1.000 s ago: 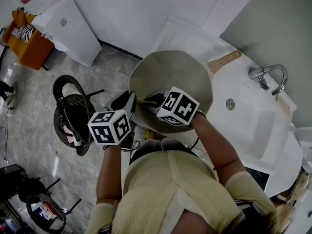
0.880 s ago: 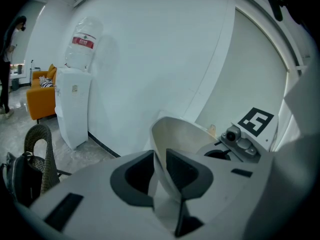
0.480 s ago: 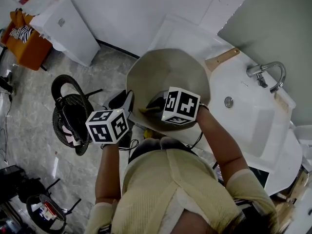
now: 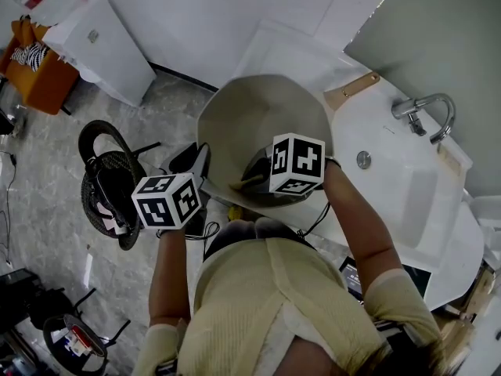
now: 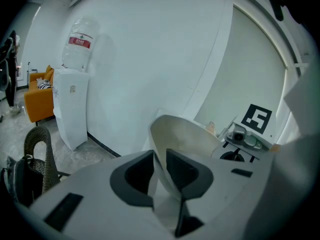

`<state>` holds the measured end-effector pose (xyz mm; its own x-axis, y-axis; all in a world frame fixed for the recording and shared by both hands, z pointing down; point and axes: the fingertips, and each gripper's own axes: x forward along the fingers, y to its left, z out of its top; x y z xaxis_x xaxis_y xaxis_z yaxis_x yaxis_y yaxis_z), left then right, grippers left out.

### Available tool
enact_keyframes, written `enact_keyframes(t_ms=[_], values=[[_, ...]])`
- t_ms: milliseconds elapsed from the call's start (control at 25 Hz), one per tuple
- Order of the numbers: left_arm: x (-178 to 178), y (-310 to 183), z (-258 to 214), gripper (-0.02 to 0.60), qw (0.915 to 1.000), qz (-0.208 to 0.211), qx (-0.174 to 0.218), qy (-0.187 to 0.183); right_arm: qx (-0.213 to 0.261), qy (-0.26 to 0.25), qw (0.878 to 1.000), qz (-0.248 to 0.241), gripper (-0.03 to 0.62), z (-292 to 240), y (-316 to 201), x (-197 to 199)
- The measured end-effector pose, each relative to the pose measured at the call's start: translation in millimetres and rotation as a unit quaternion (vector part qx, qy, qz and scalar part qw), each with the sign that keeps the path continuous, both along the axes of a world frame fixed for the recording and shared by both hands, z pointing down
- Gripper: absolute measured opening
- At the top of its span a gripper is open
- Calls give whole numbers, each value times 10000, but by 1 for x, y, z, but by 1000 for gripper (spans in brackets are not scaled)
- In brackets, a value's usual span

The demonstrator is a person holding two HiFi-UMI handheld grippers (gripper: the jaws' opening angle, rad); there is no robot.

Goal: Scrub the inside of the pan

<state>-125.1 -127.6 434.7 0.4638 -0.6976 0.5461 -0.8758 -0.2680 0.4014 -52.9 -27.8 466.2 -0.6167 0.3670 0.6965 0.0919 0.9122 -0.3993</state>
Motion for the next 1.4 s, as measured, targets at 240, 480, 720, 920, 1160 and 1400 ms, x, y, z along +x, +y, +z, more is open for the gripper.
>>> enact_keyframes(t_ms=[240, 480, 720, 920, 1160, 1400], values=[[1, 1, 0, 127, 10000, 65, -3, -28, -291, 190, 9981, -508, 55, -4, 12, 13], [1, 1, 0, 127, 9999, 132, 25, -79, -416, 378, 9952, -799, 55, -9, 21, 29], [2, 1, 0, 127, 9998, 184, 41, -93, -467, 715, 9915, -978, 54, -11, 27, 48], [2, 1, 0, 127, 9996, 224, 37, -143, -400, 1197, 9848, -1191, 54, -7, 26, 68], [4, 2, -1, 129, 9995, 257, 48, -157, -317, 1760, 9744, -1364, 54, -1, 23, 87], [5, 5, -1, 130, 9994, 288, 52, -192, 55, 2395, 9599, -1453, 52, 8, 14, 102]])
